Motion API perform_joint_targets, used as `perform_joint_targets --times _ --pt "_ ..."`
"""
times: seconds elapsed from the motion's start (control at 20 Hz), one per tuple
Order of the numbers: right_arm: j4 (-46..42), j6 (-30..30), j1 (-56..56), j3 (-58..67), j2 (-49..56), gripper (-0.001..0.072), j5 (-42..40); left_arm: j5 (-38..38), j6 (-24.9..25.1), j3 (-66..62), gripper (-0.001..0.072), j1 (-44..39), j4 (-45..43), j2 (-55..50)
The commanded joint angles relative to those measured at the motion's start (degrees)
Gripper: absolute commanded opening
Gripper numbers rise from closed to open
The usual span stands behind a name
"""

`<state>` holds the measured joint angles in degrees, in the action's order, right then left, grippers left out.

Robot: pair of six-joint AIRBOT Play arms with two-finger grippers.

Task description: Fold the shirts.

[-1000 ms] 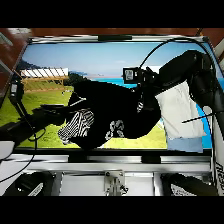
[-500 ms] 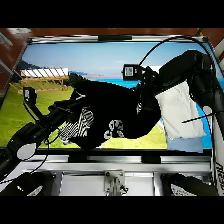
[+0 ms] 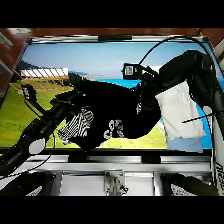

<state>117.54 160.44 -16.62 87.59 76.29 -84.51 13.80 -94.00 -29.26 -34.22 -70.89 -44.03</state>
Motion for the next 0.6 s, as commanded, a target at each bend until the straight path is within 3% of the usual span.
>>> perform_joint_targets --times 0.0,0.1,0.2,0.25,0.35,0.55 --pt "0.2 -0.2 0.0 0.0 0.0 0.0073 0.0 5.6 -4.0 -0.1 0.0438 -2.4 0.0 -1.9" --pt "0.5 -0.2 0.0 0.0 0.0 0.0073 0.0 10.0 -7.3 -0.1 0.0389 -4.3 0.0 -3.3" --pt "0.7 -0.2 0.0 0.0 0.0 0.0073 0.0 12.9 -7.7 -0.1 0.0384 -5.3 0.0 -4.4" --pt "0.7 -0.2 0.0 0.0 0.0 0.0073 0.0 13.1 -7.9 -0.1 0.0347 -5.2 0.0 -4.8" --pt "0.7 -0.2 0.0 0.0 0.0 0.0073 0.0 13.0 -7.9 -0.1 0.0078 -5.2 0.0 -5.6" --pt "0.7 -0.2 0.0 0.0 0.0 0.0079 0.8 15.1 -7.7 -0.2 0.0058 -4.9 0.0 -5.7"
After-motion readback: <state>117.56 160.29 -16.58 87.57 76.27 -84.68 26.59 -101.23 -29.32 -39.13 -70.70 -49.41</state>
